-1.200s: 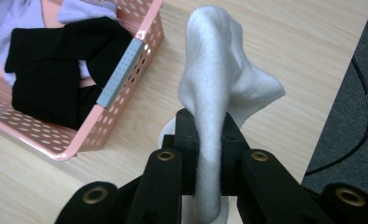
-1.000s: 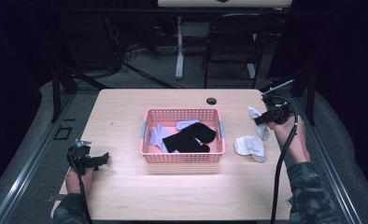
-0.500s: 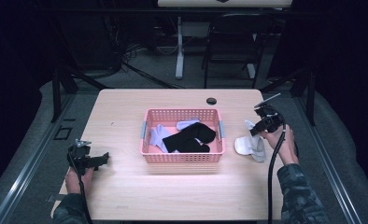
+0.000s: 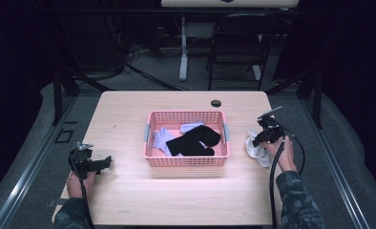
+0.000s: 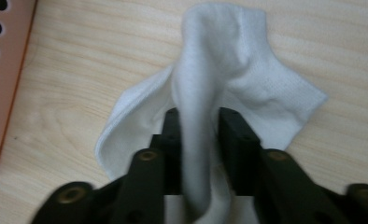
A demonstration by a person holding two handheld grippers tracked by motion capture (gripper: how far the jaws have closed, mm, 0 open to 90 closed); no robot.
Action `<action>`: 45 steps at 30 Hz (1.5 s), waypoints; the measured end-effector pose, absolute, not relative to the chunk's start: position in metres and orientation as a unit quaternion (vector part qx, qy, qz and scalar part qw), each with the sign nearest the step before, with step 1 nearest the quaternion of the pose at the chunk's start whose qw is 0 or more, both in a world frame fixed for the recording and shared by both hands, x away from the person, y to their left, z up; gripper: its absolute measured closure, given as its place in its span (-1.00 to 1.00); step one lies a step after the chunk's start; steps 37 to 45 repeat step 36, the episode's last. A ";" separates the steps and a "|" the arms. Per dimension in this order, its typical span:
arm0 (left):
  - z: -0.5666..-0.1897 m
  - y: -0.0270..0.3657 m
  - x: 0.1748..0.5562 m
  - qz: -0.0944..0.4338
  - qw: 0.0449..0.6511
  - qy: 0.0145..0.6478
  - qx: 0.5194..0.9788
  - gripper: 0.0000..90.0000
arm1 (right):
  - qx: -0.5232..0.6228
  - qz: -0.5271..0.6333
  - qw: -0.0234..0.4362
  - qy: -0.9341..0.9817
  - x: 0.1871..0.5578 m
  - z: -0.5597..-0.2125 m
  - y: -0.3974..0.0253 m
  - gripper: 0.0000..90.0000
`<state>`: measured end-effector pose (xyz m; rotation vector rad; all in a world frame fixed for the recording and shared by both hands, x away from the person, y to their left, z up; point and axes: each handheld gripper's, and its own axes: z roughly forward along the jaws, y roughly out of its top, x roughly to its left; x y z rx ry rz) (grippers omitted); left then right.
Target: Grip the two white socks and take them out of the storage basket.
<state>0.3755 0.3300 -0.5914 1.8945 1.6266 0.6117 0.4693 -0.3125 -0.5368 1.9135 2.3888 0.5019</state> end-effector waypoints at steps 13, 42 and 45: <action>-0.591 0.330 0.375 0.228 0.282 0.607 0.707 -0.99 | 0.569 0.214 0.069 0.791 0.428 -0.484 -0.317 -0.78; -0.591 0.330 0.375 0.228 0.281 0.607 0.707 -0.99 | 0.550 0.184 0.109 0.807 0.327 -0.517 -0.340 -1.00; -0.591 0.330 0.375 0.228 0.281 0.607 0.707 -0.99 | 0.550 0.184 0.109 0.807 0.327 -0.517 -0.340 -1.00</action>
